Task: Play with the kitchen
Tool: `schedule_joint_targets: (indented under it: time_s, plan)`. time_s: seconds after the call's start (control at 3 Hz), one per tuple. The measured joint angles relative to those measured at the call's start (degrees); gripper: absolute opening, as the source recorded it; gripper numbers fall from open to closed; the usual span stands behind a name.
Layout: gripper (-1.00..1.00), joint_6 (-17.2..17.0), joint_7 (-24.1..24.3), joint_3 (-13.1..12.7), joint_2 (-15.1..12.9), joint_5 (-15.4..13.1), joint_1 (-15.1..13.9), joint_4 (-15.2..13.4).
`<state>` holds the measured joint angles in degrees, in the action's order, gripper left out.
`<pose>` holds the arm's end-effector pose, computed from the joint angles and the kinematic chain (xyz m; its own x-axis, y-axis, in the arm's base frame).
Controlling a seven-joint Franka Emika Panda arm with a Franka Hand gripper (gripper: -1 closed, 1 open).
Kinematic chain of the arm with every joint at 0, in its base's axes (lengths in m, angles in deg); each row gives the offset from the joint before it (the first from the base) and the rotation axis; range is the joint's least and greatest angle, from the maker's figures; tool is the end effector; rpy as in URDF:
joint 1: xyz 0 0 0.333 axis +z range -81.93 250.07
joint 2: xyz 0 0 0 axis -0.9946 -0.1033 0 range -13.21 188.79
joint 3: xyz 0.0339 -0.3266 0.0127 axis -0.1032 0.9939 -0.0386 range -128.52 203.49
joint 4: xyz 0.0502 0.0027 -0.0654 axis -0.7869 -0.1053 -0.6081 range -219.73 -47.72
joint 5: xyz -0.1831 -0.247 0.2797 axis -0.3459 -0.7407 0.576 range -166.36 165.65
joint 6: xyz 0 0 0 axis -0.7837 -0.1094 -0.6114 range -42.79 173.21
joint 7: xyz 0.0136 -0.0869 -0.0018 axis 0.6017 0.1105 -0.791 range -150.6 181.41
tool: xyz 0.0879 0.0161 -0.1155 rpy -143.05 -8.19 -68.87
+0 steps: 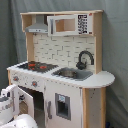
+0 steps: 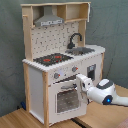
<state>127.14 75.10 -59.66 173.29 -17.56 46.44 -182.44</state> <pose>0.3384 0.4391 0.2458 0.1370 0.7669 0.6270 -0.0157 -0.6312 0.7755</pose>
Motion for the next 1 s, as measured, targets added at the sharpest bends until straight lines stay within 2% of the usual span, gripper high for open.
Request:
schedule_joint_targets:
  time_s: [0.33, 1.0]
  plan:
    - [-1.00, -5.3, 0.0, -0.5, -0.5, 0.0, 2.8, 0.9]
    - [-1.00, -16.3, 0.0, -1.7, -1.8, 0.0, 5.2, 5.1]
